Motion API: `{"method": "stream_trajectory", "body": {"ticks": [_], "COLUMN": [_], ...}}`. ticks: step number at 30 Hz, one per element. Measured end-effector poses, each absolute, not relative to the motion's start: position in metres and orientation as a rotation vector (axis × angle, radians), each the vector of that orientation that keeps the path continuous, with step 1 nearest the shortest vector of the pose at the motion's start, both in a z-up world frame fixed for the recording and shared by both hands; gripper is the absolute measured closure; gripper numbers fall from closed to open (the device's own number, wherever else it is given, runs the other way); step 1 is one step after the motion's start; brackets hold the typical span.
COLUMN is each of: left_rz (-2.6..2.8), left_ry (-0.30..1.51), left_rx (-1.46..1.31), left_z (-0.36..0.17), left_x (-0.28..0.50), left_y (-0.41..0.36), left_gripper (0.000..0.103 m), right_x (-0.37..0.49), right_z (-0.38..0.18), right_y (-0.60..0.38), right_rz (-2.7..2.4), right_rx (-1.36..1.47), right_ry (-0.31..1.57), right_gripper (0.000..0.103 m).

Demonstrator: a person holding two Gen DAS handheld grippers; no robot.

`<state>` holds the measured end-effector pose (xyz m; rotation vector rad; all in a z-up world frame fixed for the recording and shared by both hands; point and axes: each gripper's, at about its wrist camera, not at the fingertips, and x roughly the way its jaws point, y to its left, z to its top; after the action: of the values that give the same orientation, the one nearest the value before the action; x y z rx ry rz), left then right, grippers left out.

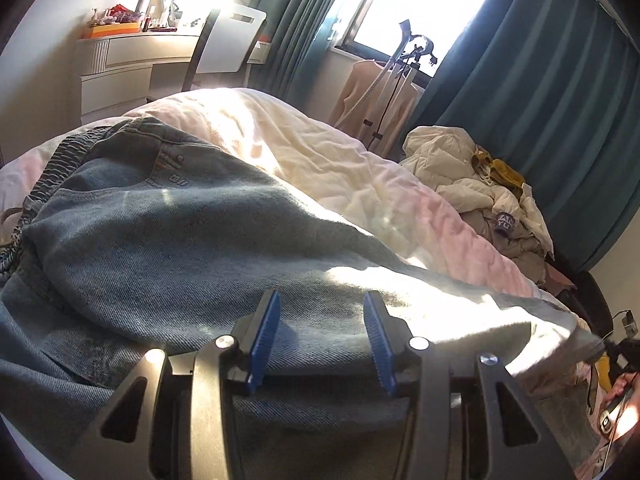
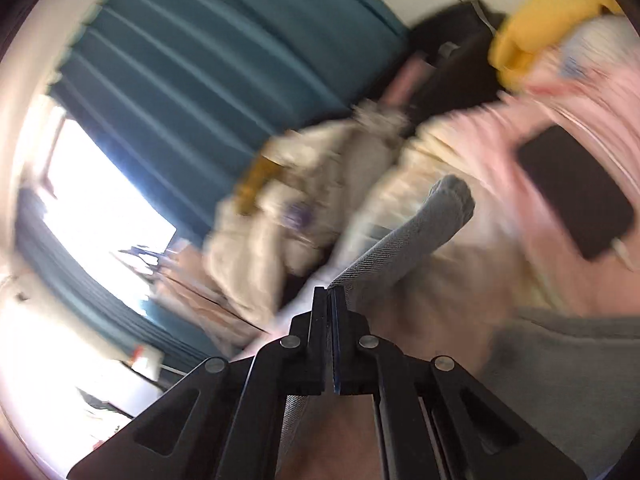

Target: Fold clothes

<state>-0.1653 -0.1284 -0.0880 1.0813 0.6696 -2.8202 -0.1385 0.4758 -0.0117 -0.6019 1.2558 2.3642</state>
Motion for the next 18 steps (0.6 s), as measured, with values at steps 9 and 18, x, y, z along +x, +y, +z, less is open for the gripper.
{"method": "stream_trajectory", "body": {"ticks": [9,18], "left_rz": [-2.808,-2.797], "left_ry": [0.654,0.619], "left_rx": [1.098,1.142], "left_z": [-0.087,-0.089], "left_x": [-0.162,-0.161], "left_y": [-0.129,-0.127], "left_gripper": [0.059,0.059], "right_x": [-0.113,-0.122], "right_z": [-0.087,-0.096], "right_y": [0.499,0.502], "right_rz": [2.062,2.118], "right_rx": [-0.935,-0.979], "right_ry": [1.51,1.491], "right_gripper": [0.099,0.09]}}
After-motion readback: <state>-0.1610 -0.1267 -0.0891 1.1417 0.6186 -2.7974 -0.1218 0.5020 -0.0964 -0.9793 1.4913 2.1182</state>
